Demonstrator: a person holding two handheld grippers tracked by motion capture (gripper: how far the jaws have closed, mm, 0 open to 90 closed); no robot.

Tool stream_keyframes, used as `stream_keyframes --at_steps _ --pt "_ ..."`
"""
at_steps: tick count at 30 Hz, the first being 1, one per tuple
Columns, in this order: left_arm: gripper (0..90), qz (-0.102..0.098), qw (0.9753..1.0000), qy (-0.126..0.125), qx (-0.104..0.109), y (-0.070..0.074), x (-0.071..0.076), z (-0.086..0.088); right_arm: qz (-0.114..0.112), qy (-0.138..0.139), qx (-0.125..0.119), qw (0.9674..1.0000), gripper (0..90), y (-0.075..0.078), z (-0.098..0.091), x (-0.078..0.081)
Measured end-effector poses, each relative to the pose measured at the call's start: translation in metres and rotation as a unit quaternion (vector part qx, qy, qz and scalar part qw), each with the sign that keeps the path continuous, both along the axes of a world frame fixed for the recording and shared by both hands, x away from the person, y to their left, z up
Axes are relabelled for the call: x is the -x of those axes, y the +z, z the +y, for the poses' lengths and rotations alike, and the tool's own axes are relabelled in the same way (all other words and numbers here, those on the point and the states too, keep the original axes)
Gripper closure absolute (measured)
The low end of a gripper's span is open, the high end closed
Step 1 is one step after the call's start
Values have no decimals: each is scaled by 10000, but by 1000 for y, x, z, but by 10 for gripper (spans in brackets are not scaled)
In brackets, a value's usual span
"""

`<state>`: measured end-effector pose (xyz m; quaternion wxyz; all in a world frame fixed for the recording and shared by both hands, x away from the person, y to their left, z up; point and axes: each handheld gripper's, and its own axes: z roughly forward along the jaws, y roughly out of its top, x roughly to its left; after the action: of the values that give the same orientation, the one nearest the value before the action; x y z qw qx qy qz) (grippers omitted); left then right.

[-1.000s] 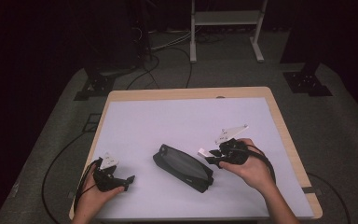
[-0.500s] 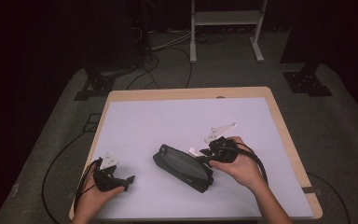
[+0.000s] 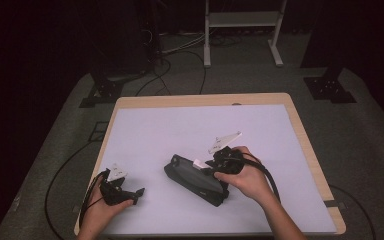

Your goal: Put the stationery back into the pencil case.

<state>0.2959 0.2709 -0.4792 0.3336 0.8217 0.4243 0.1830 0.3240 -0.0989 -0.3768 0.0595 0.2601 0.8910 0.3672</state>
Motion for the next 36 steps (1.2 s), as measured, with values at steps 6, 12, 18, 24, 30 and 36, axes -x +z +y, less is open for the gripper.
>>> stream_keyframes --at_steps 6,12,18,24,30,36 --pt "0 7 10000 -13 -20 0 0 0 17 68 24 10000 692 -5 10 -2" --pt "0 9 10000 -13 -19 0 0 0 56 112 31 9999 692 -9 18 -3" --pt "0 6 10000 -13 -20 0 0 0 68 128 82 9999 692 -15 26 -3" --pt "0 4 10000 -5 -7 0 0 0 69 103 196 9997 692 -22 32 -4" --pt "0 2 10000 -3 -6 0 0 0 78 124 284 9995 692 -27 37 -5" --pt "0 4 10000 -4 -5 0 0 0 86 119 359 9992 692 -31 41 -4"
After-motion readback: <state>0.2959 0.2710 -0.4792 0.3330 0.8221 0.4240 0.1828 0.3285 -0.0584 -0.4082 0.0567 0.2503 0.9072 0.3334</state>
